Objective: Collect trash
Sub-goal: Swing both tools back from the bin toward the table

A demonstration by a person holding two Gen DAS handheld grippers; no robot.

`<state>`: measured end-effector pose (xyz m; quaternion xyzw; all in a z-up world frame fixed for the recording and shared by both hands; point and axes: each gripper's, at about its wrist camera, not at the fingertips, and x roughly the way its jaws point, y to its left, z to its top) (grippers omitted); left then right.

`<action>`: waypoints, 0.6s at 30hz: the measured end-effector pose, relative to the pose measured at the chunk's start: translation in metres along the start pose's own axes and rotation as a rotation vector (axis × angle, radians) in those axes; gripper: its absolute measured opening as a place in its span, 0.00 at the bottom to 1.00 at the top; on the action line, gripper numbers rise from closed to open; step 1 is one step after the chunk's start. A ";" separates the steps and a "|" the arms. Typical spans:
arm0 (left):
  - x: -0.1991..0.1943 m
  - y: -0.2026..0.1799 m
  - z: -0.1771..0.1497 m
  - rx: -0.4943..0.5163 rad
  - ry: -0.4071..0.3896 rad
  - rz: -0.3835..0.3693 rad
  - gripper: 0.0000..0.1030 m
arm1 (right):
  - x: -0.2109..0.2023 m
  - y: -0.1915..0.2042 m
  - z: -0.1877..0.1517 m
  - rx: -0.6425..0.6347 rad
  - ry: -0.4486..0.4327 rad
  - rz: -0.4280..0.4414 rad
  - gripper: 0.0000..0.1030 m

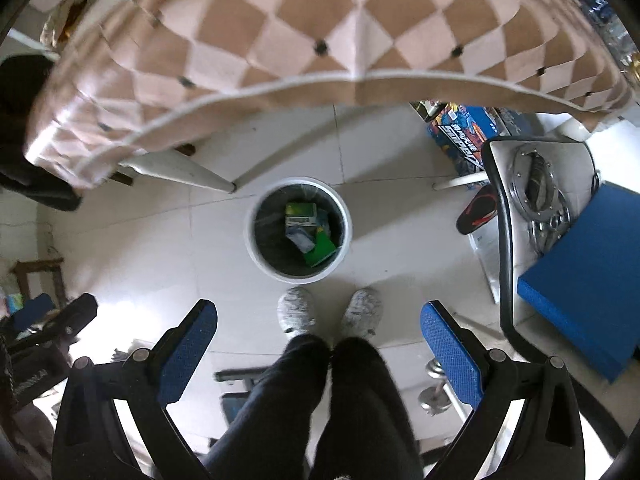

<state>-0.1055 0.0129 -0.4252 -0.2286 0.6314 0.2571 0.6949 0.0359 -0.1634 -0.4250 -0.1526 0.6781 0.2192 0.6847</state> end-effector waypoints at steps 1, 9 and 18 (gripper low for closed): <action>-0.009 0.000 0.004 -0.002 -0.016 0.003 0.98 | -0.012 0.001 0.005 0.020 -0.002 0.021 1.00; -0.051 -0.036 0.085 0.012 -0.154 0.012 0.98 | -0.083 -0.033 0.101 0.128 -0.119 -0.012 1.00; -0.013 -0.091 0.200 -0.002 -0.109 0.047 0.98 | -0.069 -0.097 0.277 0.103 -0.125 -0.117 1.00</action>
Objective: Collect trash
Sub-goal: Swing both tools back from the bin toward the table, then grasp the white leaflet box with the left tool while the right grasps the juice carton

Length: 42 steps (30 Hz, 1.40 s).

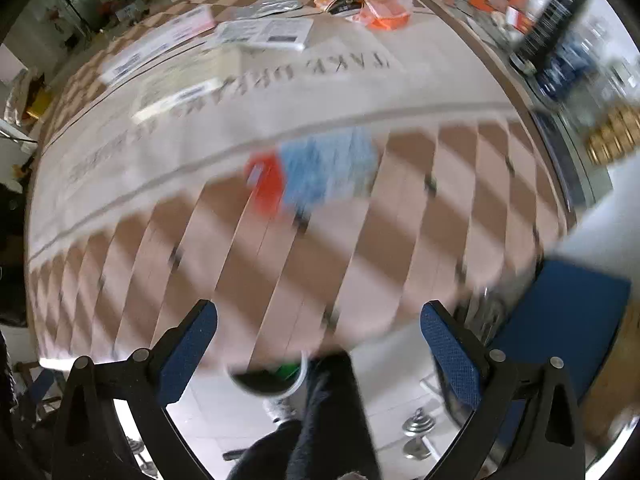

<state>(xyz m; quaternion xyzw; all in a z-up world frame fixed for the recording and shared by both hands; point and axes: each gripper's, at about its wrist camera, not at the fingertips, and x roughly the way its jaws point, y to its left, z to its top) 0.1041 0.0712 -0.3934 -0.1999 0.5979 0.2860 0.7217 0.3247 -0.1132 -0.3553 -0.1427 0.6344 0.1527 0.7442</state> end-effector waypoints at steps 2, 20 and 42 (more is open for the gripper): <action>0.010 -0.008 0.017 -0.019 0.029 0.010 0.98 | 0.017 -0.002 0.027 -0.017 0.029 0.002 1.00; 0.023 -0.134 0.171 0.405 -0.022 0.153 0.98 | 0.053 -0.046 0.152 -0.043 0.151 0.169 0.92; 0.076 -0.226 0.280 1.261 0.197 0.037 0.80 | 0.095 -0.108 0.289 -0.020 0.227 0.079 0.92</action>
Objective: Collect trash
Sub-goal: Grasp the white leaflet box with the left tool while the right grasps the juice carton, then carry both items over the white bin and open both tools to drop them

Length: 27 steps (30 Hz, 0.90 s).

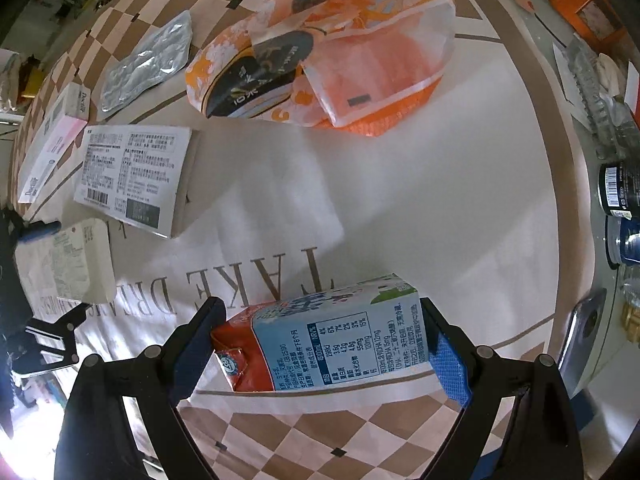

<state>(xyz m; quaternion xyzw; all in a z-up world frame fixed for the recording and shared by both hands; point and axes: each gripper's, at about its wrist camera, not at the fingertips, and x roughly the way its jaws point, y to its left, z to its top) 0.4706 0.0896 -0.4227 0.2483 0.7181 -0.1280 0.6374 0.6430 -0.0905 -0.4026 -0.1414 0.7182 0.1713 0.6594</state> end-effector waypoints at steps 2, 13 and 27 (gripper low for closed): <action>0.001 0.003 -0.003 -0.012 -0.007 0.005 0.80 | 0.007 0.009 -0.002 -0.002 0.001 -0.002 0.92; -0.041 0.011 -0.069 -0.437 -0.195 -0.002 0.79 | -0.027 0.029 -0.054 -0.021 -0.104 -0.008 0.92; -0.088 -0.061 -0.189 -0.913 -0.326 0.013 0.79 | -0.061 0.065 -0.158 -0.006 -0.195 0.093 0.92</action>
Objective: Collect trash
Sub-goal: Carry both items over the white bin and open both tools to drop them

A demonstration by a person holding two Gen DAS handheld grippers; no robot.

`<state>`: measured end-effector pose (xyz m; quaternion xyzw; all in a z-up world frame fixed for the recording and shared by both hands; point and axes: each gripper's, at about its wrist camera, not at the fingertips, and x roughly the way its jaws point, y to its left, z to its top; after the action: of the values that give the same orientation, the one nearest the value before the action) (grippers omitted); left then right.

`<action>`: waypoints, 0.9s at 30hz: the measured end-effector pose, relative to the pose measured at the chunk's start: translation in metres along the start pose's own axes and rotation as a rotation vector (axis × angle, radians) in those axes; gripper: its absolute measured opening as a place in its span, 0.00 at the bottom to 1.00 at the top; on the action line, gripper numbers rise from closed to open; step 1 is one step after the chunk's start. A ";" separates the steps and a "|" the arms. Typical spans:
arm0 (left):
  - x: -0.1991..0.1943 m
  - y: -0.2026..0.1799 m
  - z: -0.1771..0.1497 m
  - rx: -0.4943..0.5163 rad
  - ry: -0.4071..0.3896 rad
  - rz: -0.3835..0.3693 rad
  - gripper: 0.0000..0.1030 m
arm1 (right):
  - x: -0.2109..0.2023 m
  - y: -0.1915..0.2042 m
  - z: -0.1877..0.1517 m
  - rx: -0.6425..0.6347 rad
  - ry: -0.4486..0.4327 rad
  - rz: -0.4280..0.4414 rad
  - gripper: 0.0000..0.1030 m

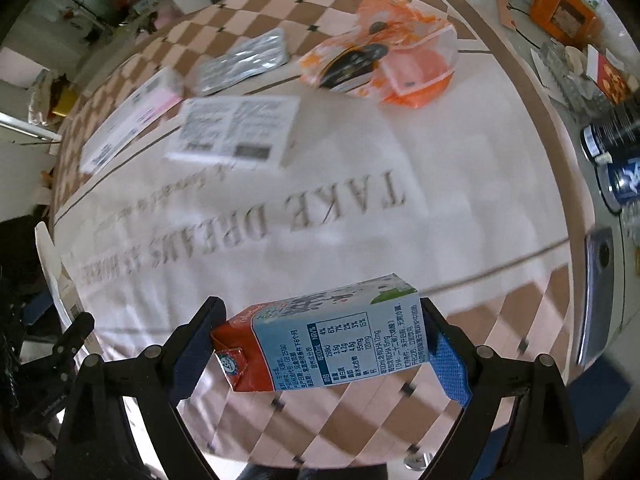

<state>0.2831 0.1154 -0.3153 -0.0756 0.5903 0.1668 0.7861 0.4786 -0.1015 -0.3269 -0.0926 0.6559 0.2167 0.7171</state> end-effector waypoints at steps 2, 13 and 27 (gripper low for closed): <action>-0.018 0.001 -0.028 -0.029 -0.015 0.001 0.79 | -0.006 0.010 -0.026 -0.005 -0.010 0.013 0.92; -0.059 0.025 -0.181 -0.262 -0.046 -0.271 0.79 | -0.034 0.055 -0.190 0.024 -0.063 0.038 0.92; 0.111 0.025 -0.393 -0.672 0.337 -0.473 0.79 | 0.153 0.024 -0.404 0.235 0.238 0.059 0.92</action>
<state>-0.0532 0.0337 -0.5342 -0.4859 0.5899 0.1504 0.6272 0.1111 -0.2195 -0.5230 -0.0139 0.7596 0.1471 0.6334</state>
